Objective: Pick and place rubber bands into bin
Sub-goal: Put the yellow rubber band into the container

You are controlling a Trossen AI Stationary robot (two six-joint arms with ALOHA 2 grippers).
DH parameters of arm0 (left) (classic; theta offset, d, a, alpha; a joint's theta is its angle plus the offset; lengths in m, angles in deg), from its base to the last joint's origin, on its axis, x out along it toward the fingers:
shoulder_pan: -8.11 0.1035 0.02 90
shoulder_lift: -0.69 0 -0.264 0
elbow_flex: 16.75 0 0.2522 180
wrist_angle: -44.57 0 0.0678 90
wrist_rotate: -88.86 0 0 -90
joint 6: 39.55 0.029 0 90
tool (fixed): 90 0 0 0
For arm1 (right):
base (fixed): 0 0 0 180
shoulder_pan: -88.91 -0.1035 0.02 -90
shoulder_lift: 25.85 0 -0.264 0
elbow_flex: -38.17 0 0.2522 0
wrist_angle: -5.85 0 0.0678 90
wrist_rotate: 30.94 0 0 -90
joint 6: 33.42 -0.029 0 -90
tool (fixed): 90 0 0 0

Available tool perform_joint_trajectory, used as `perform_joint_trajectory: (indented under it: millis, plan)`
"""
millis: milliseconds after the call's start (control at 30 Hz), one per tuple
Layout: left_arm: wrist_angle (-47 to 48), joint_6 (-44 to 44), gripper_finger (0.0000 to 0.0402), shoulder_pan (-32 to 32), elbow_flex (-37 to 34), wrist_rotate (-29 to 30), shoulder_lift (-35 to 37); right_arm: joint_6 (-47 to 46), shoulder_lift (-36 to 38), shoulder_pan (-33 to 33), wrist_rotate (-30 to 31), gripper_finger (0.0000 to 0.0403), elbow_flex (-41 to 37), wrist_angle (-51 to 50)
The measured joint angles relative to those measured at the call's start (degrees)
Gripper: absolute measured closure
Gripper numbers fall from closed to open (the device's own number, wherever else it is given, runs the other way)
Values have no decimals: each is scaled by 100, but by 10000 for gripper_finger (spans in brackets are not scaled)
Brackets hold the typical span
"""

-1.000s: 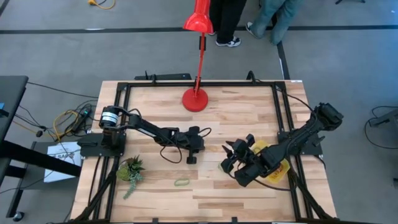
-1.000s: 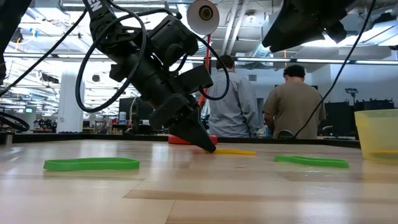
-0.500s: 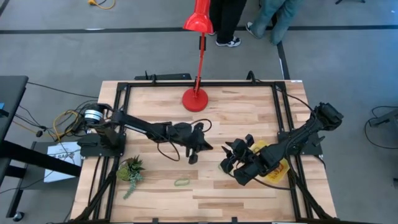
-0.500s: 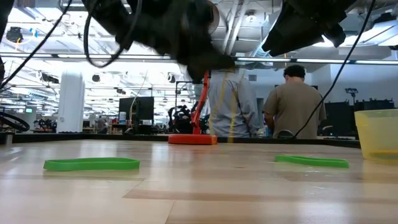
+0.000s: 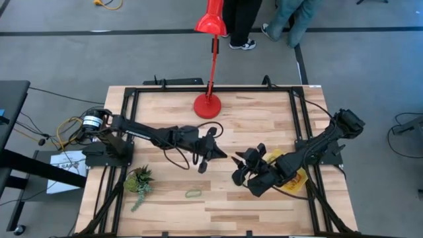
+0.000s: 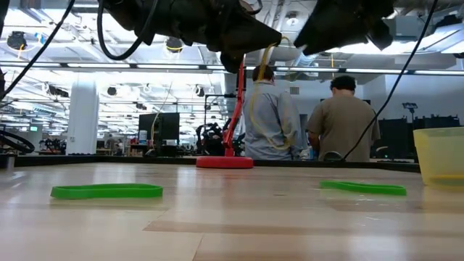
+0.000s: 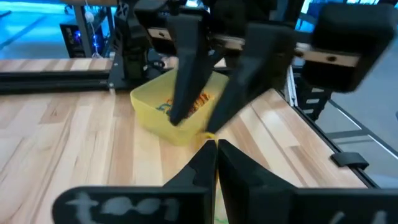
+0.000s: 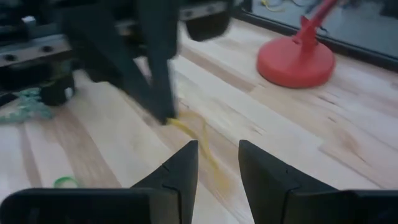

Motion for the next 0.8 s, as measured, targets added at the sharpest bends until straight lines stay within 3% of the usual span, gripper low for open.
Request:
perform_joint_trajectory:
  millis: [167,367,600,800]
  plan:
    - [-125,11,401,1,2,-62,-3,766,0,-4,-1,294,0,562]
    - [-274,11,401,1,2,-916,-3,1026,0,-2,-187,294,0,606]
    - [-272,-25,402,19,2,-1163,-3,1485,0,-2,-328,294,0,906]
    - [-408,-265,401,10,2,-1982,-3,2266,0,-2,-780,294,0,1258]
